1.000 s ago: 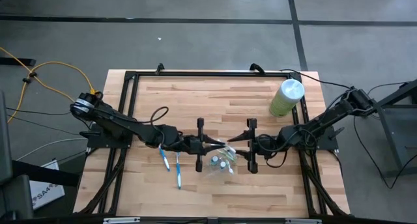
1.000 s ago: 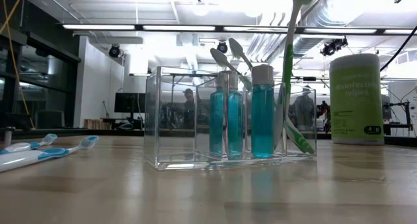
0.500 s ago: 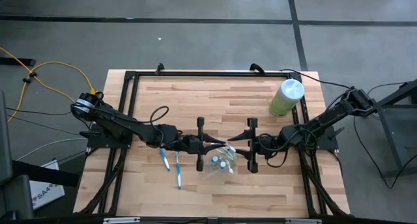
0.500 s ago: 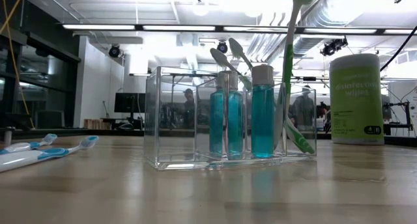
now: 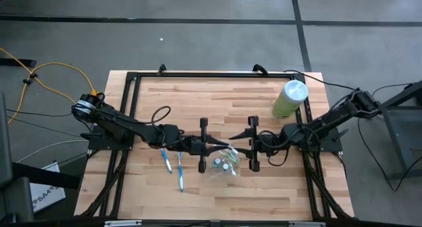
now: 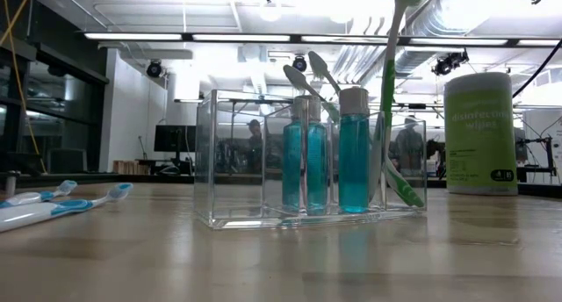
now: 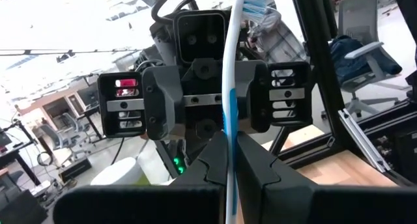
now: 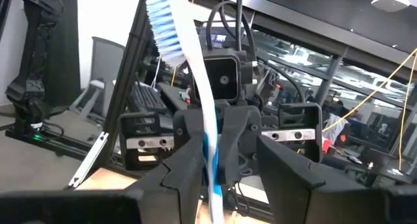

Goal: Pick & Place toothbrushing station
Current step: Put the top right blue toothbrush into the transparent organizer

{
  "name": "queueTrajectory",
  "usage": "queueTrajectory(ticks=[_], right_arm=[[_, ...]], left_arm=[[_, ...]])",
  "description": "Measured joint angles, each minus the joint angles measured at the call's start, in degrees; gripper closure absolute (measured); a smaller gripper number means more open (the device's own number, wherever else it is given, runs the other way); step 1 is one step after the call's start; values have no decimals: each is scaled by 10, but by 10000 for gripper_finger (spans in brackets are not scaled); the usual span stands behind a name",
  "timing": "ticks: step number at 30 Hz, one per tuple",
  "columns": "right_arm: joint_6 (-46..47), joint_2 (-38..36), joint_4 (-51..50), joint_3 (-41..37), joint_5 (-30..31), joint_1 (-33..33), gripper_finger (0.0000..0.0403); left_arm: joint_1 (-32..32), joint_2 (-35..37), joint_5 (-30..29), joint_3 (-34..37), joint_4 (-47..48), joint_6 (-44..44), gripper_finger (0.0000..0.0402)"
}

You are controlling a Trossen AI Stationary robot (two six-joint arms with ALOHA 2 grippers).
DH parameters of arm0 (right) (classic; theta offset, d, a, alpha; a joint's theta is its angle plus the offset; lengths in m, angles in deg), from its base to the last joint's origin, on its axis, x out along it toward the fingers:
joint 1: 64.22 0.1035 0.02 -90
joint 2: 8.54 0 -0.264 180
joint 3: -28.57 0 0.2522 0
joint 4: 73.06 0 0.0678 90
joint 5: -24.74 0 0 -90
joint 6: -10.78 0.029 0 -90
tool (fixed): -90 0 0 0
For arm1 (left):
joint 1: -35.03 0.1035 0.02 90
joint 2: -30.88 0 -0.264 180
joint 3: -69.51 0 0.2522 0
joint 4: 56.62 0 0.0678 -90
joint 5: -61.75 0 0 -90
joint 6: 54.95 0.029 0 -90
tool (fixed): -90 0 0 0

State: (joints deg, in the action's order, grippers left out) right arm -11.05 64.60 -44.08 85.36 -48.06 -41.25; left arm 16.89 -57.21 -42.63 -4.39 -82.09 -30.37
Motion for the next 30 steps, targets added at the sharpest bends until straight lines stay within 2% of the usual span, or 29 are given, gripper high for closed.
queueTrajectory(ticks=[20, 30], right_arm=[[2, 2, 14, 0, -26, -7, 268], [-8, 4, 16, 0, -28, -16, 324]], left_arm=[[28, 0, 36, 0, -9, -9, 399], [31, 0, 46, 0, -6, -16, 399]])
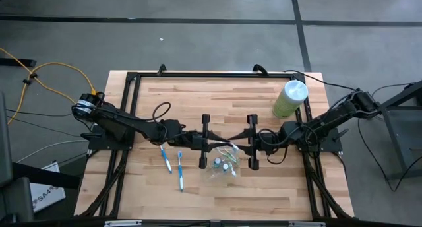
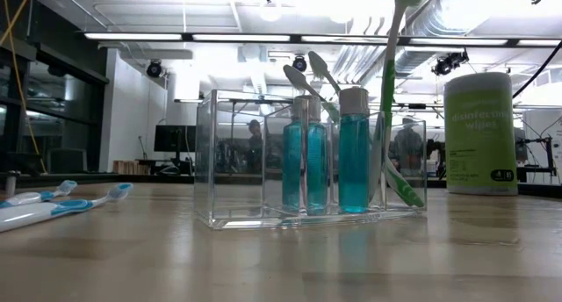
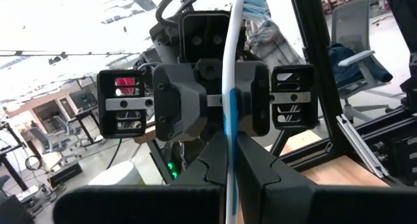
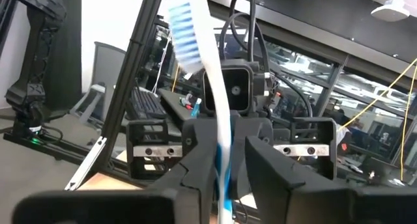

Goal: Pick & Place toothbrushing station
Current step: Put the top right blue toothbrush into the transparent organizer

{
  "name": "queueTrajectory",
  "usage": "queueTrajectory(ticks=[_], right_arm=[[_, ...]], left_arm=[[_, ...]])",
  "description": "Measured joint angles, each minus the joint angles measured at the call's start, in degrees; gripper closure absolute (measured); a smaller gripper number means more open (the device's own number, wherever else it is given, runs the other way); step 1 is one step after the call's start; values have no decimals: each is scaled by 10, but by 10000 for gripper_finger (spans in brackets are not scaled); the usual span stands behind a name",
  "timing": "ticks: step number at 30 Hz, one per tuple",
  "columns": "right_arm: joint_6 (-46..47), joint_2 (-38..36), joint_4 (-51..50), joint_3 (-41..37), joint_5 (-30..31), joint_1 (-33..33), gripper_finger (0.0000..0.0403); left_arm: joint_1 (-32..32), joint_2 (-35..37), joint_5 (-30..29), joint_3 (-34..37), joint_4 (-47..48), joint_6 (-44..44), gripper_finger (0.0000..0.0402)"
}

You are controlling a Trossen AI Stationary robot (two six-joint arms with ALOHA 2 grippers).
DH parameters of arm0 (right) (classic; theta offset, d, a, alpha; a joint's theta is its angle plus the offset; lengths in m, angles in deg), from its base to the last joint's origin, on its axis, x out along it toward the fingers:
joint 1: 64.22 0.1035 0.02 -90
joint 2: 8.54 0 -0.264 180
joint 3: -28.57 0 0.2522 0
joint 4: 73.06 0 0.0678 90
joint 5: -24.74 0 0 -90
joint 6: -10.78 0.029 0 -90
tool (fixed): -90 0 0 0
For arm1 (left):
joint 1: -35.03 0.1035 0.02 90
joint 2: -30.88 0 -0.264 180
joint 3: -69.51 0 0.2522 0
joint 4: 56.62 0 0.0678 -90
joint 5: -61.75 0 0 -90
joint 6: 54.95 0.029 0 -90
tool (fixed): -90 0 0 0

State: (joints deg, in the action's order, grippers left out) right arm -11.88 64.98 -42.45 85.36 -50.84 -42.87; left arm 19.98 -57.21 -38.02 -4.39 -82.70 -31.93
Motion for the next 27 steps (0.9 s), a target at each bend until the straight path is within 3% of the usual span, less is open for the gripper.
queueTrajectory(ticks=[10, 14, 27], right_arm=[[-10, 0, -9, 0, 1, 0, 383], [-10, 0, -11, 0, 2, 0, 386], [8, 0, -25, 0, 5, 0, 388]], left_arm=[[0, 0, -7, 0, 11, 0, 399], [0, 0, -7, 0, 14, 0, 392], [0, 0, -12, 0, 44, -1, 305]])
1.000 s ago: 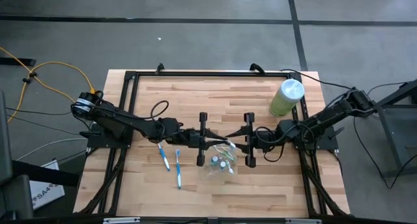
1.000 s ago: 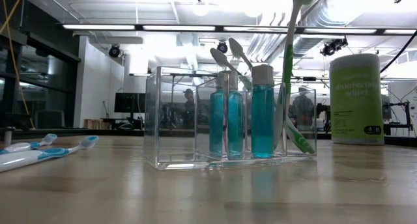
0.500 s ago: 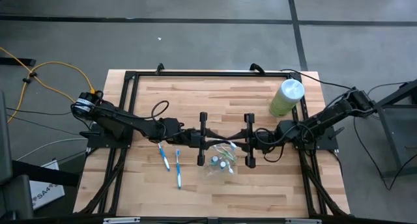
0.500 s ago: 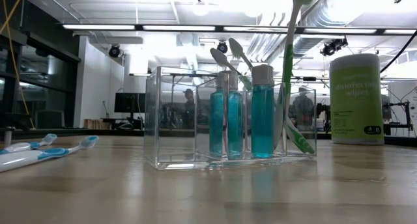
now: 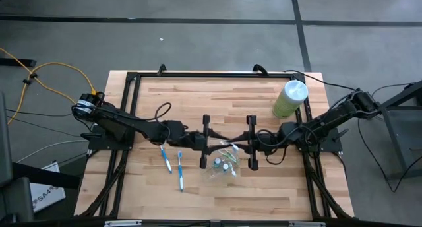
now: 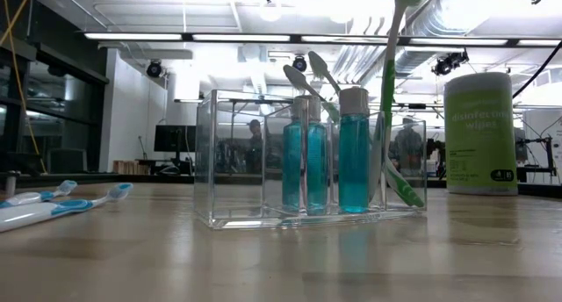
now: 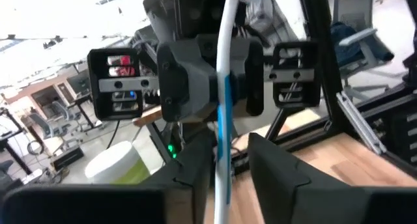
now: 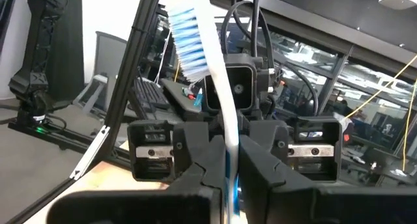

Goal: Pick & Place toothbrushing station
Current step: Put the top right blue toothbrush into the transparent organizer

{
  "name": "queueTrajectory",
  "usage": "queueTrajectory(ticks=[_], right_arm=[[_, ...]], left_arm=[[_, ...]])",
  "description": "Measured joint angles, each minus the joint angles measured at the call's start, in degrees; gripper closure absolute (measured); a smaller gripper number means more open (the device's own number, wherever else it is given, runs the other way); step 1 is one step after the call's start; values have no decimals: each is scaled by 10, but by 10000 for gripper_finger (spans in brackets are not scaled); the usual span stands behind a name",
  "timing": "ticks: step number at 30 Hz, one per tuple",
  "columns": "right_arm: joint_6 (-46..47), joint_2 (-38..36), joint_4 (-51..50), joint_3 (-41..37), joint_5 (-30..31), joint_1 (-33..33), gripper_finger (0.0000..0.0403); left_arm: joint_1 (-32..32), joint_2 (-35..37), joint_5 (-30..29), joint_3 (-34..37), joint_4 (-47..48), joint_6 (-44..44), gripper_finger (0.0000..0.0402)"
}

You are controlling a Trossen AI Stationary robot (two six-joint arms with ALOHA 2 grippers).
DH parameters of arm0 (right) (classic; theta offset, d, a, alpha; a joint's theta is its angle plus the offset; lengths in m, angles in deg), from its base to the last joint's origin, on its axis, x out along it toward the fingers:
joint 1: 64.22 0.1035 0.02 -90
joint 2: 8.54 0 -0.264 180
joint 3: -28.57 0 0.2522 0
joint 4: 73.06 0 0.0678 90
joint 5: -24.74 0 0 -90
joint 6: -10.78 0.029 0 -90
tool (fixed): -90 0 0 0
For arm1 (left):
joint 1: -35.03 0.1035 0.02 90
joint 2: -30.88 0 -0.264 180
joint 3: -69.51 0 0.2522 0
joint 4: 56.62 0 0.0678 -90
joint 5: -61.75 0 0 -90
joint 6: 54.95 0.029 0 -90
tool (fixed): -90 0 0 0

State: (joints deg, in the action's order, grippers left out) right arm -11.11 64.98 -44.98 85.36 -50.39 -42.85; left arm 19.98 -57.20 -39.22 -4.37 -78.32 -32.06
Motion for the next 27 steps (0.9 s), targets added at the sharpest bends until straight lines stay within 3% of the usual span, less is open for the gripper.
queueTrajectory(ticks=[4, 9, 16, 21, 27], right_arm=[[13, 0, -11, 0, 0, 0, 388], [39, 0, -13, 0, -23, 0, 388], [58, 0, -18, 0, -33, 0, 388], [87, 2, -20, 0, -61, -4, 388], [121, 66, 20, 0, -80, -9, 388]], left_arm=[[-2, 0, -34, 0, 28, 11, 265], [-28, 0, -117, 0, 51, 40, 231], [-99, 0, -296, 0, 65, 42, 227], [-138, 0, -341, 0, 94, -12, 227], [-183, 0, -407, 0, 134, -84, 227]])
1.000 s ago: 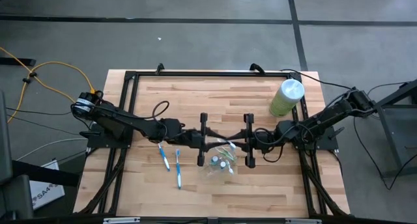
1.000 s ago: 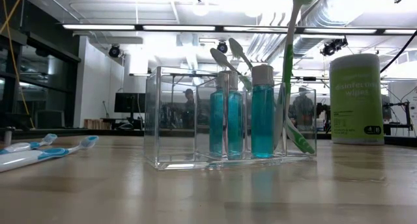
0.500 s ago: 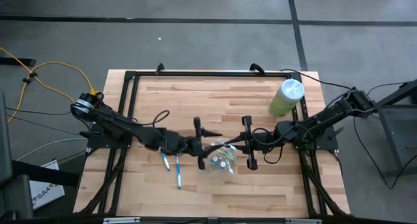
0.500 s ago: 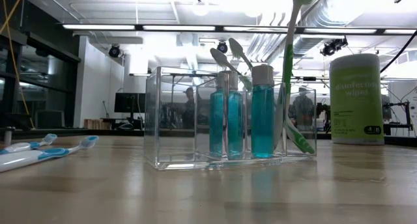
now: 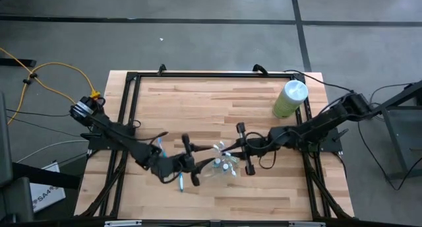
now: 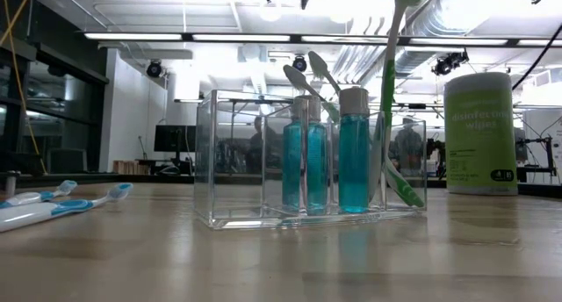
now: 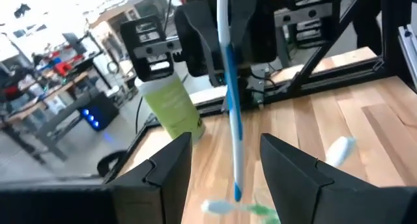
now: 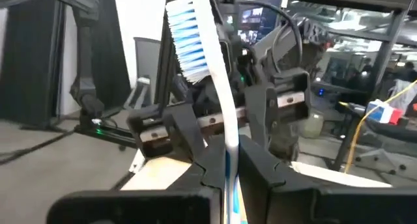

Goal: Pick & Place toothbrushing station
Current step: Put the top right blue toothbrush into the transparent organizer

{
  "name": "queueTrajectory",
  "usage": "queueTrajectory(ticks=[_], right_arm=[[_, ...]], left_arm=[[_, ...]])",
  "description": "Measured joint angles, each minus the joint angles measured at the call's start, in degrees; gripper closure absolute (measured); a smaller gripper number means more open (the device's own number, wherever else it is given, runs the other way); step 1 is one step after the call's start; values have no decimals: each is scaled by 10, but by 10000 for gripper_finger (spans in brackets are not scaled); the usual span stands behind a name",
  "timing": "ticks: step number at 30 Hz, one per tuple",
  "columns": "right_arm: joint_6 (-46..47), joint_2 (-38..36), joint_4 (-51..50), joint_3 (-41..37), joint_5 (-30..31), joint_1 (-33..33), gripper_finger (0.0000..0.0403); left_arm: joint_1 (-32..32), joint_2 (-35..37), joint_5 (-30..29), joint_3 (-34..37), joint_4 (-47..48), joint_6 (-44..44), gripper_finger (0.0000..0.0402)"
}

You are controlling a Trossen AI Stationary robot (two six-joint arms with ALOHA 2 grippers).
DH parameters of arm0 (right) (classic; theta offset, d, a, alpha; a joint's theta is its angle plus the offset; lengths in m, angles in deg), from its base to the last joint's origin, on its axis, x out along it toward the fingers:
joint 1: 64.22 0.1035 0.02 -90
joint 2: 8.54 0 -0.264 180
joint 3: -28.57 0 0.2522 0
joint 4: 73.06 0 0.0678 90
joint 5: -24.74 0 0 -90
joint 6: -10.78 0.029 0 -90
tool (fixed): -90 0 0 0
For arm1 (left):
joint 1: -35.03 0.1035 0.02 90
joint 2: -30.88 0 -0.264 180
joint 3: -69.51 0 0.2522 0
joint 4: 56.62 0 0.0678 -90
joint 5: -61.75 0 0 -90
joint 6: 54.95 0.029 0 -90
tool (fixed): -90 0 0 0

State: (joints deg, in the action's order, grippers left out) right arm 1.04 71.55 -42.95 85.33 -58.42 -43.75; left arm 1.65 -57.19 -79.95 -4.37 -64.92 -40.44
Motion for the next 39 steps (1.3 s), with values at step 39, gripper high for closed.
queueTrajectory(ticks=[39], right_arm=[[127, 178, -61, 127, -190, -2, 388]], left_arm=[[-112, 0, -148, 0, 46, -86, 227]])
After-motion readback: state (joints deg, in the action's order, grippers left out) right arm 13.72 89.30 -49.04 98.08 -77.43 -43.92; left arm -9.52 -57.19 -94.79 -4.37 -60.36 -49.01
